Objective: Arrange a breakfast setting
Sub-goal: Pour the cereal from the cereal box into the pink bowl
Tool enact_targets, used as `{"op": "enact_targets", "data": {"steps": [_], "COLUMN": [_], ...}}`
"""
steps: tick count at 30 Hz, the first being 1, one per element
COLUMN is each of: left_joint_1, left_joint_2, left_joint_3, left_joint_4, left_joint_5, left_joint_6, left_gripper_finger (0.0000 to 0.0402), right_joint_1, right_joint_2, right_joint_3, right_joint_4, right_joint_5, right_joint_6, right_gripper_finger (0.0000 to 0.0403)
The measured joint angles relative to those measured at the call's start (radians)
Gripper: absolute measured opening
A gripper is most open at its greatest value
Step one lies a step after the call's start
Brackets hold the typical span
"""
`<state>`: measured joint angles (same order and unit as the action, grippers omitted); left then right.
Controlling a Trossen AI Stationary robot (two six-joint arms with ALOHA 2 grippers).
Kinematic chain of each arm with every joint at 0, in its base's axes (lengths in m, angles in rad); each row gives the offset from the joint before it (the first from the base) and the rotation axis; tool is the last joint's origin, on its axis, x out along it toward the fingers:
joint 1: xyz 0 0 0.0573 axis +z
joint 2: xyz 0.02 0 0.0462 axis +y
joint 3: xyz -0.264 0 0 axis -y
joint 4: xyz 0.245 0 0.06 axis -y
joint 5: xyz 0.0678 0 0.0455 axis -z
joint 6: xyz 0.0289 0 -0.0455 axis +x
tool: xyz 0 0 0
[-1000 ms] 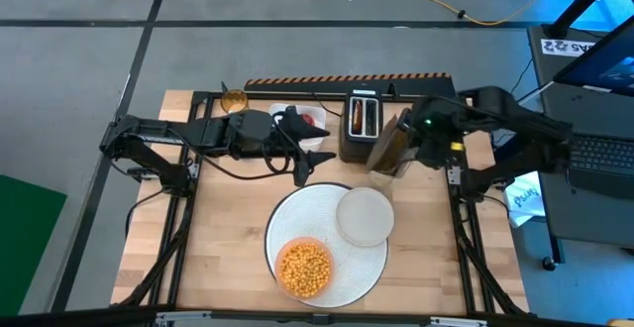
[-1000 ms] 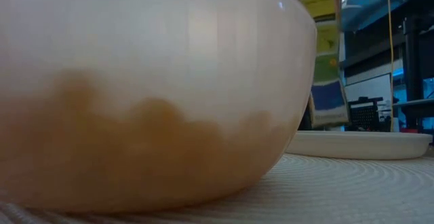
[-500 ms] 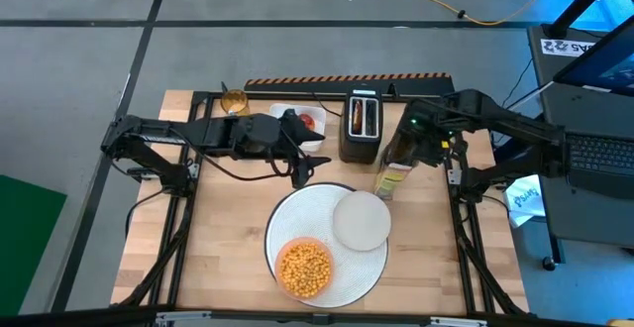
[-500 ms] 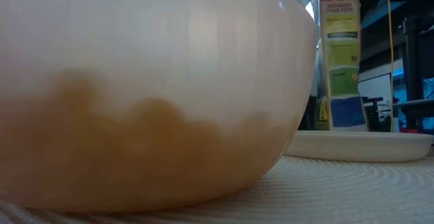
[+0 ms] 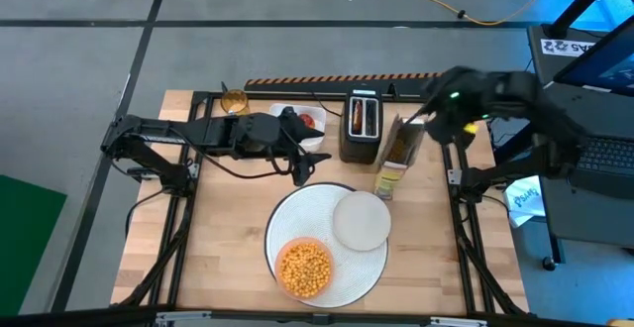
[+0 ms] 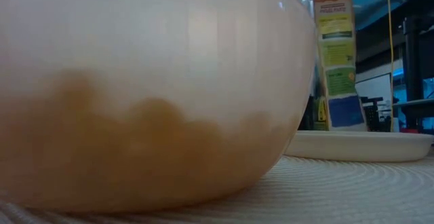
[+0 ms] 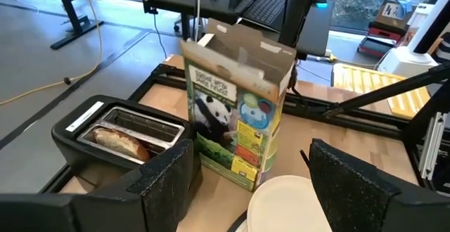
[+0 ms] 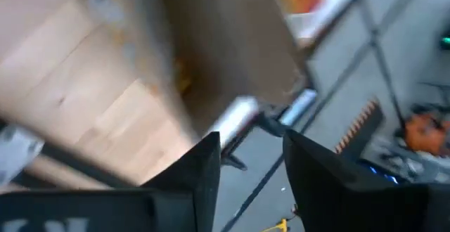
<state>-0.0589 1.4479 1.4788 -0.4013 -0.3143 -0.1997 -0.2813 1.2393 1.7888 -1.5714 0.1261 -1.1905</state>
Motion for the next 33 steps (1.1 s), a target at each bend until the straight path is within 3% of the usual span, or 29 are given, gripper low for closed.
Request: {"op": "enact_targets", "data": {"steps": [4,6,9,11,14,19,23,30,33], "left_joint_1": [0.004,0.009,0.016,0.025,0.035,0.047,0.047,0.047,0.047], "left_joint_2": [0.000,0.009,0.021,0.036,0.054,0.059,0.058,0.058,0.058], "left_joint_3": [0.000,0.000,0.000,0.001,0.000,0.000,0.000,0.000,0.000], "left_joint_4": [-0.005,-0.002,-0.012,0.007,0.003,0.006,0.007,0.006,0.006], "left_joint_5": [0.001,0.001,0.001,-0.001,-0.001,-0.007,-0.007,-0.007,-0.007], "left_joint_6": [0.000,0.000,0.000,0.001,0.000,-0.001,0.000,0.046,0.053], "left_gripper_finger": [0.0268,0.0268,0.0268,0.0268,0.0268,0.0268,0.0268,0.0268,0.0268], "right_joint_1": [0.000,0.000,0.023,0.099,0.302,0.633,0.890,1.062,1.092], "right_joint_2": [0.000,0.000,-0.004,-0.008,-0.012,-0.065,-0.115,-0.072,-0.036], "right_joint_3": [0.153,0.200,0.202,0.170,0.082,-0.150,-0.421,-0.846,-0.967], "right_joint_4": [0.004,0.027,0.105,0.189,0.363,0.520,0.789,1.390,1.502], "right_joint_5": [-0.117,-0.200,-0.346,-0.377,-0.238,0.165,0.528,0.923,1.025], "right_joint_6": [0.186,0.378,0.682,0.808,0.959,1.288,1.580,1.921,2.070], "right_gripper_finger": [0.0153,0.0149,0.0135,0.0119,0.0084,0.0016,0.0010,0.0003,0.0004]}}
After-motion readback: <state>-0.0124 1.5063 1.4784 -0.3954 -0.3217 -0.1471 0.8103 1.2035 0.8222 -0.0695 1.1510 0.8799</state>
